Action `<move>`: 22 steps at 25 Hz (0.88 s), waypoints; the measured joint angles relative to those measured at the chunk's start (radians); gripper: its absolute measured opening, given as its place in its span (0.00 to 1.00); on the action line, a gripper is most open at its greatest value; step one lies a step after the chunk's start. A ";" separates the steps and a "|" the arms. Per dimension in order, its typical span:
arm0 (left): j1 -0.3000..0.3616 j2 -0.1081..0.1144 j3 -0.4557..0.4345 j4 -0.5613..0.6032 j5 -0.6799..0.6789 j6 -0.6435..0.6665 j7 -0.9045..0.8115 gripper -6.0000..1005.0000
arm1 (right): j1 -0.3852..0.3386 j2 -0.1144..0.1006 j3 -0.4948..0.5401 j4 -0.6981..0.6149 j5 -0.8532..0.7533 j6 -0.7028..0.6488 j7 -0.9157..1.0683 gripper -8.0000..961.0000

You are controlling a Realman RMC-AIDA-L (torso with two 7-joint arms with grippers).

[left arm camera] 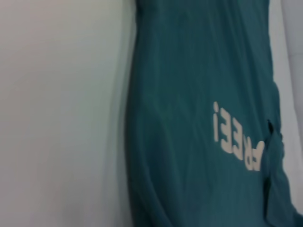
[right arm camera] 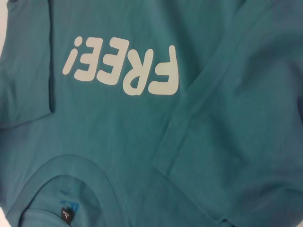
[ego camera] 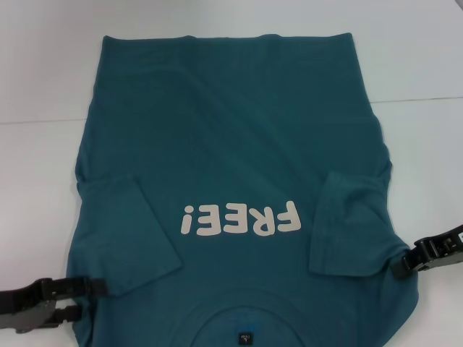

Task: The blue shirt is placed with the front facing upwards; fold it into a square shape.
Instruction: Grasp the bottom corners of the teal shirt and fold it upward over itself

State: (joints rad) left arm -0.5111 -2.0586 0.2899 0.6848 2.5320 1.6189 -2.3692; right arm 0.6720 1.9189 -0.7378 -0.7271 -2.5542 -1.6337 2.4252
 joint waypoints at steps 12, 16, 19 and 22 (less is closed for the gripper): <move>0.034 0.002 -0.003 0.017 -0.002 -0.020 -0.006 0.91 | -0.005 0.001 0.000 0.000 0.003 -0.002 -0.011 0.09; 0.039 0.001 -0.002 0.023 0.003 0.000 -0.006 0.91 | -0.004 0.000 0.000 0.000 0.003 -0.003 -0.011 0.09; 0.047 0.002 -0.002 0.033 0.007 0.033 -0.004 0.91 | -0.003 0.000 0.000 0.000 0.003 -0.003 -0.012 0.09; 0.054 0.002 -0.002 0.046 0.022 0.055 -0.005 0.91 | -0.003 0.000 0.000 0.000 0.003 -0.003 -0.012 0.09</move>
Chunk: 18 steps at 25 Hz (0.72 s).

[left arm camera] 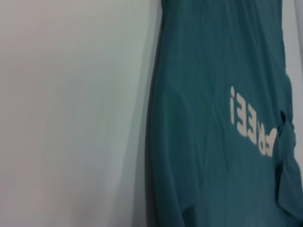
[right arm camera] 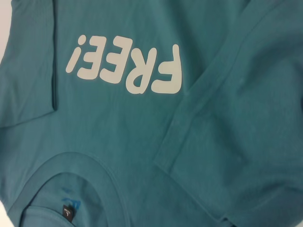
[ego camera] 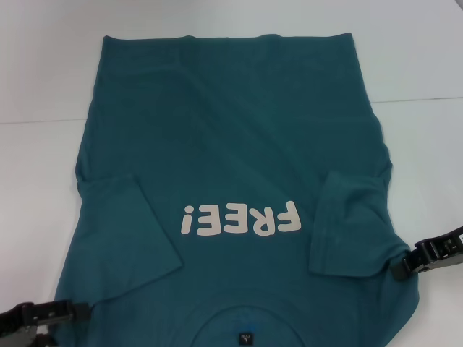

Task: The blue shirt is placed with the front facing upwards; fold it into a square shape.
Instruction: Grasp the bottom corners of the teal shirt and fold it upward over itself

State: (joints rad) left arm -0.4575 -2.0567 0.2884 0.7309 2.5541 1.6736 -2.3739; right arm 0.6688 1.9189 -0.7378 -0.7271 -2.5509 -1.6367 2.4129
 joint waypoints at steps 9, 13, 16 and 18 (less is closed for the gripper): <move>-0.005 -0.002 0.000 -0.012 0.008 -0.019 -0.006 0.90 | 0.001 0.000 0.000 0.000 0.000 0.000 -0.003 0.10; -0.023 -0.003 0.000 -0.028 0.008 -0.055 -0.026 0.89 | 0.001 0.000 0.000 0.000 0.000 -0.001 -0.007 0.10; -0.031 -0.003 -0.002 -0.033 0.006 -0.063 -0.031 0.88 | 0.000 0.000 0.000 0.000 0.000 -0.002 -0.008 0.10; -0.032 -0.003 -0.007 -0.032 0.003 -0.065 -0.038 0.88 | 0.000 0.001 0.000 0.000 0.000 -0.002 -0.008 0.10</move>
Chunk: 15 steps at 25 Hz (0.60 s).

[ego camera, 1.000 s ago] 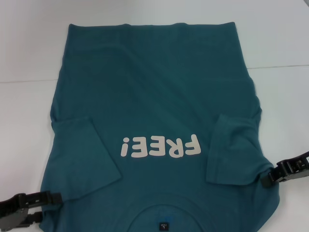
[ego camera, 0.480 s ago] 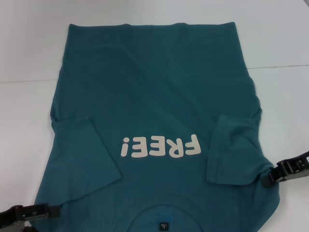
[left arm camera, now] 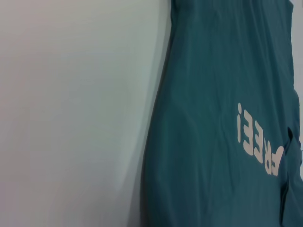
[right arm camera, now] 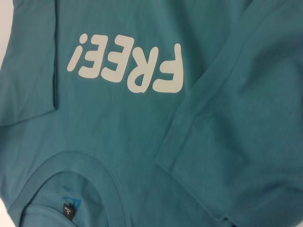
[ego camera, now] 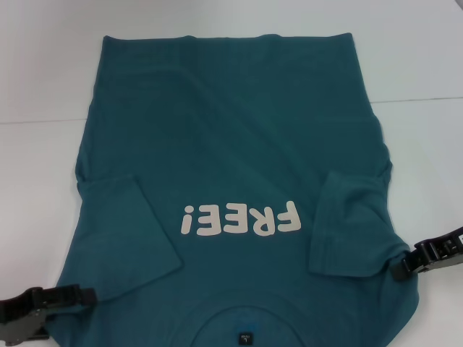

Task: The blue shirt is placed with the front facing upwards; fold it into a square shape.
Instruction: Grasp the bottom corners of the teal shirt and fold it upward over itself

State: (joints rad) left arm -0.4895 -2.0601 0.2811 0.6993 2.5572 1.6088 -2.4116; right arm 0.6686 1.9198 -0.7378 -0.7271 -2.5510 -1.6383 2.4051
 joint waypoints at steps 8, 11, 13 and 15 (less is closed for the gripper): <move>-0.001 0.000 0.010 0.006 -0.005 -0.001 -0.002 0.82 | 0.000 0.001 0.000 0.000 0.000 0.000 -0.003 0.10; -0.001 0.001 0.007 0.006 -0.005 -0.005 -0.002 0.69 | -0.001 0.001 0.000 0.000 0.000 0.000 -0.003 0.10; -0.001 0.002 0.004 0.006 -0.006 -0.006 -0.002 0.61 | -0.001 0.000 0.000 0.000 0.000 0.000 -0.003 0.10; 0.000 0.003 0.001 0.006 -0.009 -0.006 -0.004 0.54 | -0.001 0.000 0.000 0.000 0.000 0.000 -0.003 0.10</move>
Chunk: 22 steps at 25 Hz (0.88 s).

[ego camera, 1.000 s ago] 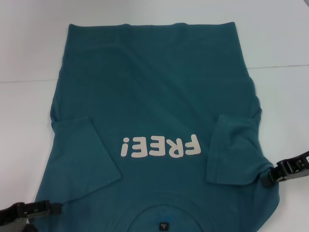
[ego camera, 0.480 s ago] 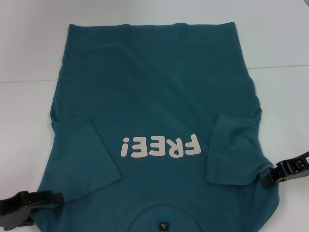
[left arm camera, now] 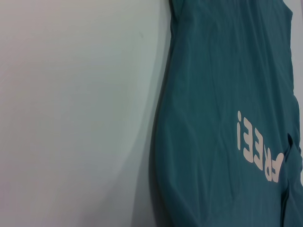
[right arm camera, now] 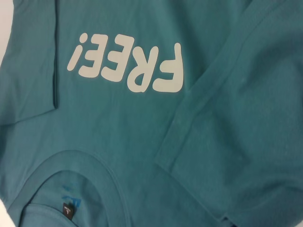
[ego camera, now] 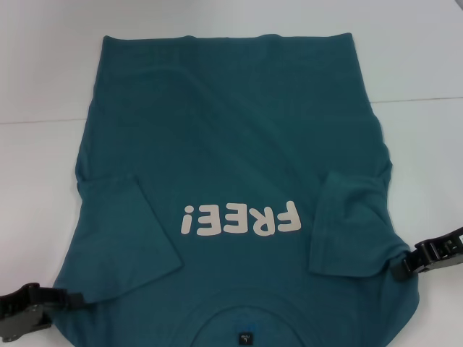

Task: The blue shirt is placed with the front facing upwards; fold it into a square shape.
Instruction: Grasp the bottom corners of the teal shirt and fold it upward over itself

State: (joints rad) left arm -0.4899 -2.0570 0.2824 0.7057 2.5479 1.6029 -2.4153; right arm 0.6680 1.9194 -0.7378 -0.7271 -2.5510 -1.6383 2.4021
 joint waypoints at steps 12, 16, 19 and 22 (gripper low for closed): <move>0.002 0.003 -0.003 0.010 0.004 0.003 -0.003 0.02 | 0.002 0.000 0.000 0.000 0.000 0.001 0.000 0.11; 0.023 0.005 0.005 0.046 0.005 0.040 0.001 0.02 | 0.004 0.000 -0.003 0.000 0.000 -0.001 0.000 0.11; 0.038 0.006 0.008 0.074 0.006 0.071 0.005 0.02 | 0.004 -0.001 -0.005 0.000 0.000 -0.005 0.000 0.11; 0.049 0.004 0.010 0.091 0.012 0.101 0.017 0.02 | 0.004 -0.002 -0.006 0.000 -0.002 -0.020 0.000 0.11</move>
State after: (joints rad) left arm -0.4406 -2.0528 0.2927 0.7964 2.5594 1.7043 -2.3987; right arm 0.6717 1.9174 -0.7442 -0.7271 -2.5533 -1.6580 2.4021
